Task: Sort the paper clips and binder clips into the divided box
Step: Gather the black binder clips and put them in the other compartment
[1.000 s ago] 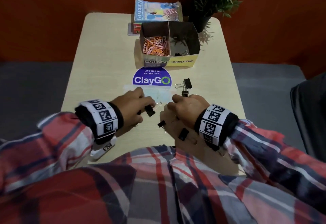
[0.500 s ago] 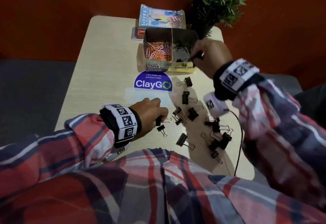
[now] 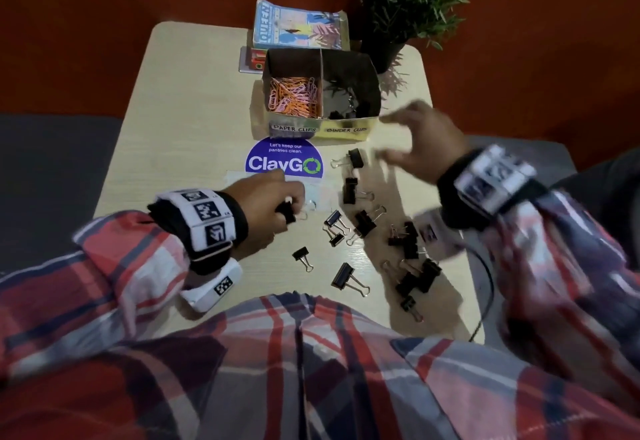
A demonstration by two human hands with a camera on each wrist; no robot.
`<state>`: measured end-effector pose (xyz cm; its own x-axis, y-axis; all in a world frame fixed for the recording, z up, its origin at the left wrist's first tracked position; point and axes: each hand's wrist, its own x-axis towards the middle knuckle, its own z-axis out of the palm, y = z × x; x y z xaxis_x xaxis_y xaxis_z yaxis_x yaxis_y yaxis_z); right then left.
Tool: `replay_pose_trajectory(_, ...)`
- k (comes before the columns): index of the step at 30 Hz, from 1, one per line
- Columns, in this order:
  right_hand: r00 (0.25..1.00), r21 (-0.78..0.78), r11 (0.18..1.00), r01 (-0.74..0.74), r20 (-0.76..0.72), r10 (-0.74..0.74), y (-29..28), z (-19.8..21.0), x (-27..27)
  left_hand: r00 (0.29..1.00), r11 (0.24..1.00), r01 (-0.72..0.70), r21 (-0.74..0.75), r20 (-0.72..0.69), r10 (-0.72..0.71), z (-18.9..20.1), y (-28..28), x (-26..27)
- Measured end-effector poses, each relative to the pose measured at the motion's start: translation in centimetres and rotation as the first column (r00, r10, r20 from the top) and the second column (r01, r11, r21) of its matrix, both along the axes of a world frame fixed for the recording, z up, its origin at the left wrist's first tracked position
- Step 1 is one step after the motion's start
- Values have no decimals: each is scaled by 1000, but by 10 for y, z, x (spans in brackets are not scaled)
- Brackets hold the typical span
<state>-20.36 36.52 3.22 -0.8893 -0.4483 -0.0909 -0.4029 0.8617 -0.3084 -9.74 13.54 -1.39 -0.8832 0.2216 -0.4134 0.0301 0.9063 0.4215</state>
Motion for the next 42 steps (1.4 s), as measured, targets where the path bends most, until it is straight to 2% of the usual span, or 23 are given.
replay_pose_trajectory(2,981,48,998,46,186,-54,36,-15,48,998,999,-20,46,-66,23,15,0,-12)
replay_pose_trajectory(4,920,175,983,58,372,-120,63,-34,96,985,995,-31,94,-164,46,32,2,-31)
replay_pose_trajectory(6,877,282,958,46,448,-174,74,-50,137,974,991,-28,132,-220,57,48,4,-57)
replay_pose_trajectory(9,895,301,951,67,404,-191,73,-67,159,953,993,1,115,-302,34,60,12,-97)
replay_pose_trajectory(13,916,148,983,107,369,-155,50,-70,148,935,999,-22,45,-353,36,63,27,-145)
replay_pose_trajectory(17,920,4,984,179,355,-169,17,-73,136,947,996,59,-65,-312,-77,54,38,-176)
replay_pose_trajectory(19,922,29,984,175,345,-174,8,-75,125,960,990,87,-110,-256,-113,46,43,-185)
replay_pose_trajectory(24,948,145,985,88,291,-128,-11,-82,91,942,965,136,-222,-272,-196,35,52,-191)
replay_pose_trajectory(29,962,202,979,-4,267,-51,-39,-84,61,912,996,69,-57,-400,-87,38,45,-173)
replay_pose_trajectory(33,979,226,972,-66,202,19,-54,-78,49,879,992,14,125,-475,48,48,30,-125)
replay_pose_trajectory(35,981,240,965,-108,182,64,-54,-71,45,917,982,104,155,-397,-34,48,23,-83)
replay_pose_trajectory(37,972,280,945,-170,205,114,-53,-66,37,923,940,319,120,-266,-279,43,21,-34)
replay_pose_trajectory(38,967,286,939,-190,222,128,-51,-63,33,885,895,440,68,-200,-420,36,22,-12)
replay_pose_trajectory(40,961,284,935,-211,235,146,-50,-58,28,758,764,643,-49,-100,-645,17,26,22)
replay_pose_trajectory(42,952,322,912,-254,250,177,-53,-56,27,666,671,739,-54,-91,-740,-2,34,43)
